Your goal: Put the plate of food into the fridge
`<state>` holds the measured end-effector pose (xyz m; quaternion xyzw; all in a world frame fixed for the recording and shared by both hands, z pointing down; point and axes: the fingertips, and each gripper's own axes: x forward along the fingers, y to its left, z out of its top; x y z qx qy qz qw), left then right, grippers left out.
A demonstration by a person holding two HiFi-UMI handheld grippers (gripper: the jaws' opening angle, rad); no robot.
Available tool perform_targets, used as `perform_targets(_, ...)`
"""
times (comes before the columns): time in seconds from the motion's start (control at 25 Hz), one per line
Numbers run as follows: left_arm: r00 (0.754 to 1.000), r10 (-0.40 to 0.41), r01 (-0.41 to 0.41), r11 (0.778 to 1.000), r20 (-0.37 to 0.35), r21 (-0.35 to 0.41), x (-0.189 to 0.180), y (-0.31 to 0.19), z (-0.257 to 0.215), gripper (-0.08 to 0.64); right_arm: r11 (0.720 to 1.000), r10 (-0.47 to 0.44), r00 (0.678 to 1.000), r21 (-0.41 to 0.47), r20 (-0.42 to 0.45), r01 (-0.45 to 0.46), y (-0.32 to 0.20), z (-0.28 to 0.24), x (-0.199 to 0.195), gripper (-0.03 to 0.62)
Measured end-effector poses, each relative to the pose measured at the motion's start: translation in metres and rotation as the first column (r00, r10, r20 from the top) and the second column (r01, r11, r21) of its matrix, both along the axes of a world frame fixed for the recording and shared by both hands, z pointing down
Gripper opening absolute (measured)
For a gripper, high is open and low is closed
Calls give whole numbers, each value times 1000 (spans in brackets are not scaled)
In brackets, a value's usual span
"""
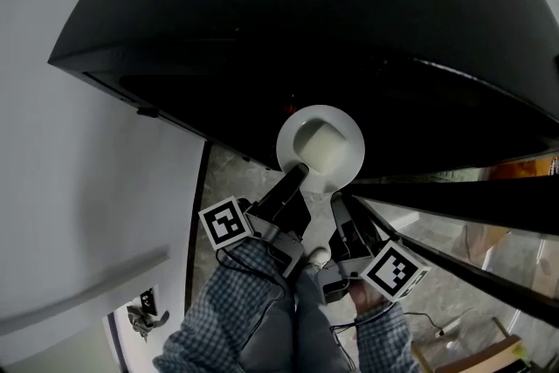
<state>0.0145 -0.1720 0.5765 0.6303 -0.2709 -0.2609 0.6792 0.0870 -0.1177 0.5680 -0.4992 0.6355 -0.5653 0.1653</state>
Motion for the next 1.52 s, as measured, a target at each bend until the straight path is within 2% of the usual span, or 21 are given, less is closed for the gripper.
perform_targets(0.44, 1000, -20, 20, 999, 15, -29, -4, -14, 15, 46, 999, 36, 994, -42, 105, -32, -10, 16, -15, 100)
perform_targets(0.84, 1000, 6, -6, 1000, -1, -31, -1, -18, 18, 48, 998, 47, 993, -56, 108, -41, -25, 23, -26, 98)
perform_targets(0.92, 1000, 8, -8, 1000, -2, -30, -1, -18, 19, 48, 997, 60, 992, -61, 110, -54, -26, 24, -24, 97)
perform_targets(1.0, 1000, 16, -16, 1000, 4, -26, -1, -18, 20, 48, 995, 74, 991, -74, 111, -66, -26, 25, -22, 55)
perform_targets(1.4, 998, 66, -66, 998, 24, 9, 2, -21, 13, 48, 983, 170, 968, -98, 187, -153, -29, 22, -19, 35)
perform_targets(1.52, 998, 67, -68, 997, 5, 24, 2, -22, 9, 80, 981, 183, 963, -100, 199, -166, -31, 21, -19, 34)
